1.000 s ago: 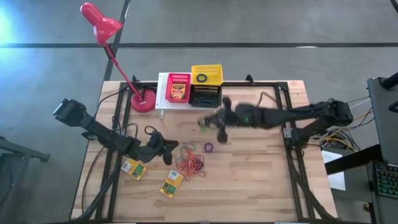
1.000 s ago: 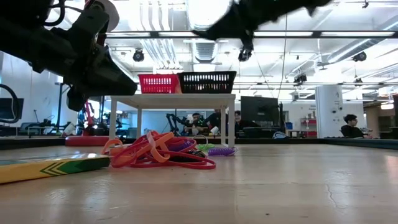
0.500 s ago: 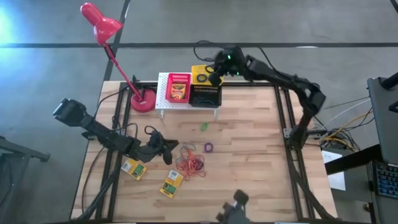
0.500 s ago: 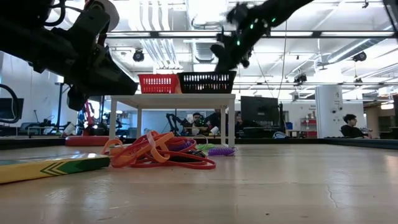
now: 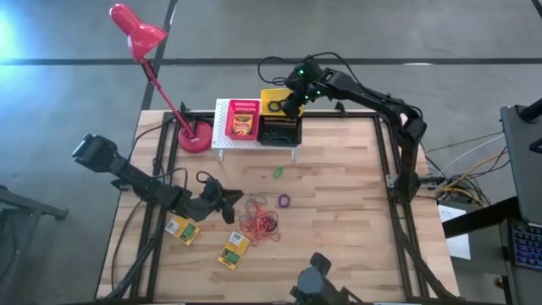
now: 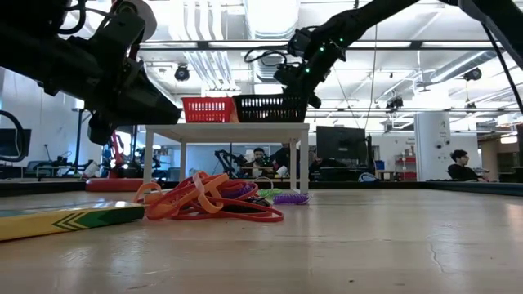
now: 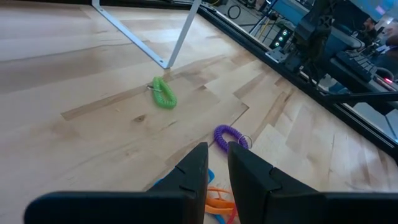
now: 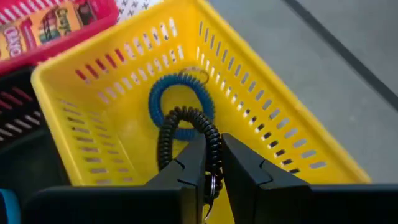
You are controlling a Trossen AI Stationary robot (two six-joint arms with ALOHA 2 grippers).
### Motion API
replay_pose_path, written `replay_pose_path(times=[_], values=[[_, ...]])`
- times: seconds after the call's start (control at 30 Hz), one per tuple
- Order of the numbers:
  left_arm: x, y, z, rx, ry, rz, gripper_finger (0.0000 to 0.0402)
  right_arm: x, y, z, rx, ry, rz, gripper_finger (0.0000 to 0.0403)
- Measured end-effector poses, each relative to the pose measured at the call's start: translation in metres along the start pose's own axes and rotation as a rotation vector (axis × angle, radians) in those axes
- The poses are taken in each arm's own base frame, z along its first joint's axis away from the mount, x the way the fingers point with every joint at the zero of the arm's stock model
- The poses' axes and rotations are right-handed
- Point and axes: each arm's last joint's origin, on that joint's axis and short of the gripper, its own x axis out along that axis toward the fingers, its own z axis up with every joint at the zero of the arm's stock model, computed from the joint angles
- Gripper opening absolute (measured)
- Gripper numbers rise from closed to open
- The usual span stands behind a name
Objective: Pick & Place Office Desk Supplies
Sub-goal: Put the black spring keychain into the yellow bin on the shelf, then put the blue rubber band into the black bin on the shelf
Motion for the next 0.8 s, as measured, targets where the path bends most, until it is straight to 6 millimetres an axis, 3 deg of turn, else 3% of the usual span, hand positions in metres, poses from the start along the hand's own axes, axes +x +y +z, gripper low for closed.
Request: replay_pose_path(times=[0.23, 0.47, 0.63, 0.8], values=[[0.0, 0.0, 0.0, -0.001, 0.0, 0.0, 0.0067, -0.005, 0.0, 0.001, 0.02, -0.012, -0.002, 0.0127], [0.0, 0.0, 0.0, -0.001, -0.001, 0.001, 0.0067, -0.043, 0.013, 0.011, -0.023, -0.09, 0.003, 0.0187], [0.0, 0.0, 0.0, -0.001, -0.004, 0.004, 0.0067, -0.082, 0.062, -0.002, -0.126, -0.094, 0.085, 0.018], [0.0, 0.001, 0.001, 0.001, -0.043, 0.037, 0.0067, -0.093, 0.136, -0.05, -0.181, -0.14, 0.158, 0.0162]])
